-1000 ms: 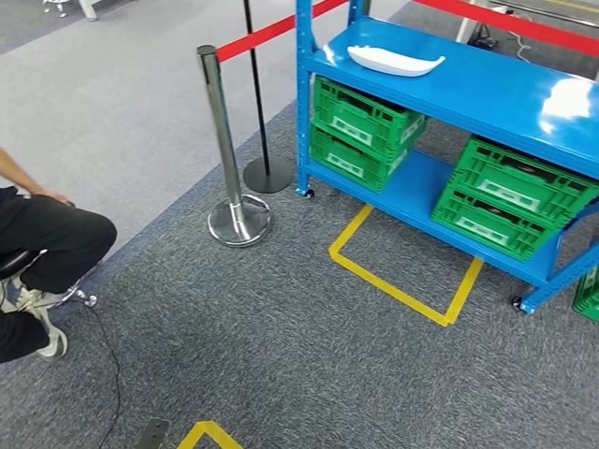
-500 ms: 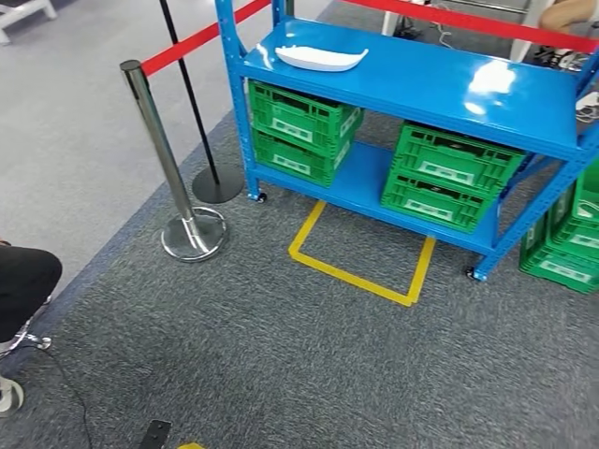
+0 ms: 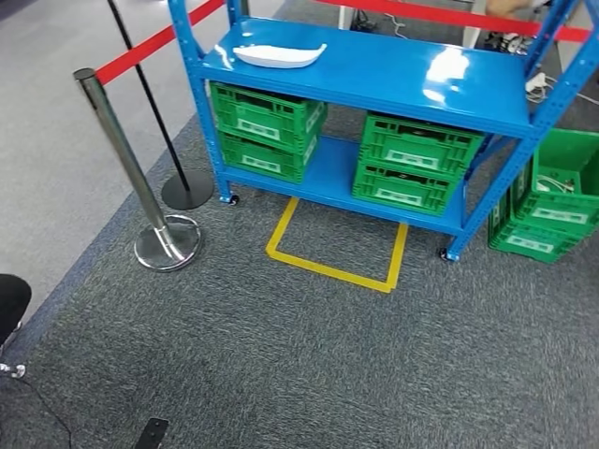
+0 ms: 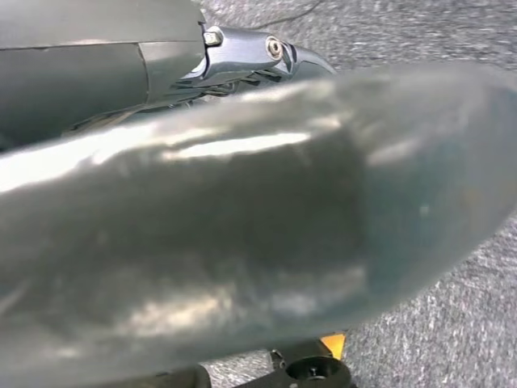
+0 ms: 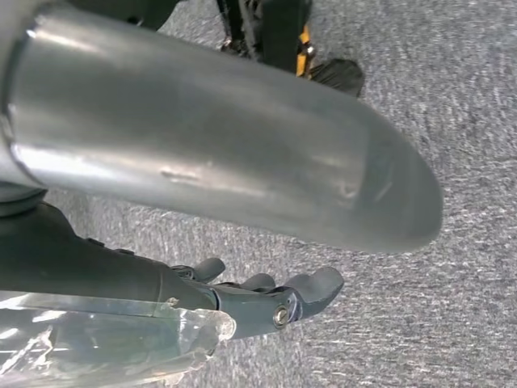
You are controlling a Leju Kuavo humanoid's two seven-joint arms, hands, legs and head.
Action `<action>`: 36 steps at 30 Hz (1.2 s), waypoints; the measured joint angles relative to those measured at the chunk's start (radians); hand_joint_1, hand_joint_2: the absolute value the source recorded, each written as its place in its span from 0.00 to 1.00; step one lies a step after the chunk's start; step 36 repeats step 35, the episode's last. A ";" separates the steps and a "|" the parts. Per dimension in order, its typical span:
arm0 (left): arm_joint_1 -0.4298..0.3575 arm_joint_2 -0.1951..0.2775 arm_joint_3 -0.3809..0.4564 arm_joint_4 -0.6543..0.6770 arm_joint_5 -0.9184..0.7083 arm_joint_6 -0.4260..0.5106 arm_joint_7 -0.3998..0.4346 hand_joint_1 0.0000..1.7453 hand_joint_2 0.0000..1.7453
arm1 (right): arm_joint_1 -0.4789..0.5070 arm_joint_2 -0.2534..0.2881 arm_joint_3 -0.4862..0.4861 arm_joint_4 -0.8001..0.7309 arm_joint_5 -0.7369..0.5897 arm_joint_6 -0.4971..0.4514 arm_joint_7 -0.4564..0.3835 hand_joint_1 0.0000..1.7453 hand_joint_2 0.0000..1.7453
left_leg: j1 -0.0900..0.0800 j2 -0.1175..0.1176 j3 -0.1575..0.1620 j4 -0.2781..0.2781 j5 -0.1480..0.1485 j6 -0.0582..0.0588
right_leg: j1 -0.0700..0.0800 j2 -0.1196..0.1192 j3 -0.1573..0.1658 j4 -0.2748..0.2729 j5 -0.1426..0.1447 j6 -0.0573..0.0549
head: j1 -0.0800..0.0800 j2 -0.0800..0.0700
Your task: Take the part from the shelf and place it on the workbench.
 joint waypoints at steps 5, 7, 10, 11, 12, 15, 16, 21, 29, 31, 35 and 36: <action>-0.004 0.001 0.000 0.000 -0.001 0.000 0.000 0.00 0.00 | 0.003 0.000 0.000 0.000 0.006 -0.003 0.004 0.00 0.00 | 0.005 -0.030 -0.021 0.053 -0.040 -0.027 | -0.003 0.037 -0.003 -0.008 0.011 -0.032 | -0.006 0.000; -0.003 0.001 0.001 0.000 -0.002 0.000 0.000 0.00 0.00 | 0.000 0.000 0.000 0.000 0.007 -0.006 -0.001 0.00 0.00 | 0.007 -0.062 -0.082 0.177 -0.100 -0.032 | -0.005 0.050 -0.004 -0.008 0.012 -0.039 | -0.010 0.000; 0.001 0.001 0.003 0.000 -0.002 -0.001 -0.001 0.00 0.00 | 0.001 0.001 -0.001 0.000 0.013 -0.022 -0.018 0.00 0.00 | 0.008 -0.071 -0.135 0.265 -0.106 -0.032 | -0.004 0.069 -0.004 -0.008 0.012 -0.041 | -0.011 0.000; 0.002 0.001 0.004 0.000 -0.002 -0.001 -0.001 0.00 0.00 | 0.002 0.001 -0.001 0.000 0.015 -0.028 -0.024 0.00 0.00 | 0.008 -0.072 -0.121 0.228 -0.075 -0.030 | -0.004 0.074 -0.004 -0.008 0.012 -0.040 | -0.010 0.000; 0.001 0.002 0.005 0.000 -0.002 -0.001 -0.002 0.00 0.00 | 0.003 0.001 -0.001 0.000 0.017 -0.033 -0.028 0.00 0.00 | 0.008 -0.073 -0.092 0.166 -0.037 -0.027 | -0.005 0.079 -0.003 -0.008 0.013 -0.038 | -0.011 0.000; -0.002 0.002 0.007 0.000 -0.002 -0.001 -0.003 0.00 0.00 | 0.001 0.001 -0.001 0.000 0.019 -0.038 -0.034 0.00 0.00 | 0.010 -0.082 -0.022 0.012 0.017 -0.022 | 0.002 0.088 -0.007 -0.003 0.010 -0.030 | -0.011 0.000; -0.003 0.000 0.007 0.000 -0.002 -0.001 -0.004 0.00 0.00 | 0.002 0.001 -0.001 0.000 0.019 -0.038 -0.035 0.00 0.00 | 0.010 -0.084 -0.018 -0.002 0.016 -0.021 | 0.005 0.089 -0.011 -0.002 0.009 -0.034 | -0.011 0.000; -0.002 0.002 0.009 0.000 -0.004 -0.002 -0.008 0.00 0.00 | 0.002 0.002 -0.001 0.000 0.019 -0.036 -0.038 0.00 0.00 | 0.007 -0.084 -0.017 -0.006 0.017 -0.011 | 0.004 0.087 -0.011 -0.019 0.016 -0.032 | -0.008 0.000; -0.002 0.004 0.016 0.000 -0.005 0.001 0.002 0.00 0.00 | 0.003 0.003 -0.001 0.000 0.022 -0.038 -0.039 0.00 0.00 | 0.006 -0.084 -0.019 -0.005 0.019 -0.002 | 0.002 0.088 0.003 -0.029 0.025 -0.010 | -0.009 0.000; -0.002 0.004 0.016 0.000 -0.007 0.001 0.003 0.00 0.00 | 0.002 0.003 -0.001 0.000 0.023 -0.038 -0.039 0.00 0.00 | 0.007 -0.084 -0.019 -0.006 0.019 -0.002 | 0.002 0.088 0.002 -0.029 0.024 -0.009 | -0.009 0.000; -0.002 0.004 0.017 0.000 -0.008 0.001 0.004 0.00 0.00 | 0.003 0.003 -0.001 0.000 0.025 -0.039 -0.038 0.00 0.00 | 0.007 -0.084 -0.018 -0.006 0.020 -0.002 | 0.003 0.088 0.001 -0.028 0.024 -0.009 | -0.009 0.000; -0.002 0.004 0.017 0.000 -0.008 0.001 0.004 0.00 0.00 | 0.003 0.003 -0.001 0.000 0.025 -0.039 -0.038 0.00 0.00 | 0.007 -0.084 -0.018 -0.006 0.020 -0.002 | 0.003 0.088 0.001 -0.028 0.024 -0.009 | -0.009 0.000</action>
